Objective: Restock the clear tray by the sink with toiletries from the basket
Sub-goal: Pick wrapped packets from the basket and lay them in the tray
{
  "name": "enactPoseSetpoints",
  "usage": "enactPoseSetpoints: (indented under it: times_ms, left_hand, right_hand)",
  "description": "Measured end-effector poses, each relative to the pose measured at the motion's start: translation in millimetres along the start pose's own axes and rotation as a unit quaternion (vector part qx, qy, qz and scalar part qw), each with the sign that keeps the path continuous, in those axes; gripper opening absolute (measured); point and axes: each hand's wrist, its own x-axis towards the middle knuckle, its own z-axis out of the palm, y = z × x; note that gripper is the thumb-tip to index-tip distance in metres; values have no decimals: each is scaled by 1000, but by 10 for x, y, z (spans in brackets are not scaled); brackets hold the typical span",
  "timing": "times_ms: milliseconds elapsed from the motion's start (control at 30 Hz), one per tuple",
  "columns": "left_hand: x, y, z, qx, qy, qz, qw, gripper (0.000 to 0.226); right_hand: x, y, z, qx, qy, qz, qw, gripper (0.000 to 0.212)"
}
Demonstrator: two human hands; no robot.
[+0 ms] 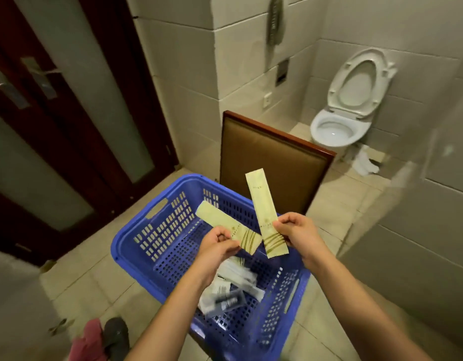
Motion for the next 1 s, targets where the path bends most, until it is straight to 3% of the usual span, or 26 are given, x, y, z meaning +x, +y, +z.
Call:
enactPoseSetpoints:
  times_ms: [100, 200, 433, 700, 900, 1000]
  left_hand:
    - [-209, -28, 127, 150, -70, 45, 985, 29]
    - [-443, -60, 397, 219, -176, 62, 958, 33]
    - [-928, -282, 1392, 243, -358, 78, 898, 36]
    - [-2079, -978, 2731, 299, -518, 107, 795, 34]
    - [-3233, -1448, 3625, 317, -636, 111, 695, 22]
    - [-3746, -1617, 4048, 319, -656, 114, 675, 19]
  right_hand:
    - [-352, 151, -253, 46, 54, 0, 997, 18]
    - [-744, 323, -480, 85, 60, 8, 995, 19]
    - [-1522, 932, -1145, 140, 159, 56, 976, 20]
    - [-3083, 1770, -2154, 237, 314, 58, 917, 18]
    - [-4527, 2406, -2862, 198, 379, 71, 901, 21]
    - [-5316, 2741, -3177, 149, 411, 93, 895, 20]
